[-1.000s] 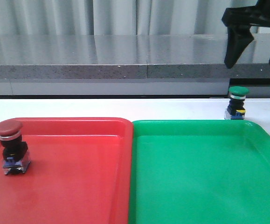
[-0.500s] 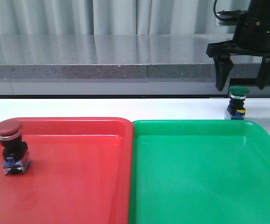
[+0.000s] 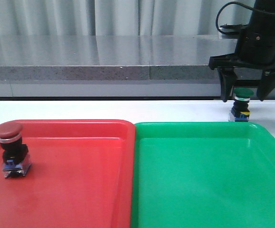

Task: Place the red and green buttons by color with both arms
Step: 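Lower the right gripper onto the green button and close it, then lift the green button and carry it over the green tray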

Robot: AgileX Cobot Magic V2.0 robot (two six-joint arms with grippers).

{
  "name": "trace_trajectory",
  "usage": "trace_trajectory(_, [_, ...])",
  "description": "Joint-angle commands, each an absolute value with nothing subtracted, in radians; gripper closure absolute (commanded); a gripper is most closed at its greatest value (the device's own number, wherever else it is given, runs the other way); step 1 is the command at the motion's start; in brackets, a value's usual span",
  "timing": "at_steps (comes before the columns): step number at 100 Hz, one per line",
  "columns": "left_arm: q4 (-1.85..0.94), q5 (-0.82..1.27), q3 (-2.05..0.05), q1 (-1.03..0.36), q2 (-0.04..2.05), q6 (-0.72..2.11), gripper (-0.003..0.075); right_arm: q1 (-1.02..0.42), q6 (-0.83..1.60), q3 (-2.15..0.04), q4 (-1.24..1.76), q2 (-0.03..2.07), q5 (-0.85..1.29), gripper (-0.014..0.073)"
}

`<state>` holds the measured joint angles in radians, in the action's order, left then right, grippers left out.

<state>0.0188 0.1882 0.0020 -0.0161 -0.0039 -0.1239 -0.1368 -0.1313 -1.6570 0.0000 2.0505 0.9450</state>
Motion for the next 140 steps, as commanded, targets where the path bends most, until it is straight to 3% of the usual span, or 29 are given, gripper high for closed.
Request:
trace_trajectory(1, [0.012, 0.103, 0.014, -0.016, -0.036, -0.125, 0.0741, -0.131, -0.130, -1.690, -0.008, 1.992, 0.905, 0.0195])
trace_trajectory(13, [0.012, 0.103, 0.014, -0.016, -0.036, -0.125, 0.0741, -0.131, -0.130, -1.690, -0.008, 1.992, 0.906, 0.0398])
trace_trajectory(30, [0.012, 0.103, 0.014, -0.016, -0.036, -0.125, 0.0741, -0.131, -0.130, -1.690, -0.008, 1.992, 0.908, 0.0500])
trace_trajectory(90, [0.012, 0.103, 0.014, -0.016, -0.036, -0.125, 0.0741, -0.211, -0.279, -1.707, 0.005, 1.753, 1.074, 0.0503])
trace_trajectory(114, [0.012, 0.103, 0.014, -0.016, -0.036, -0.125, 0.0741, -0.328, -0.353, -1.682, 0.005, 1.717, 1.123, 0.0503])
trace_trajectory(140, [0.012, 0.103, 0.014, -0.016, -0.036, -0.125, 0.0741, -0.498, -0.461, -1.539, 0.000, 1.717, 1.039, 0.0503])
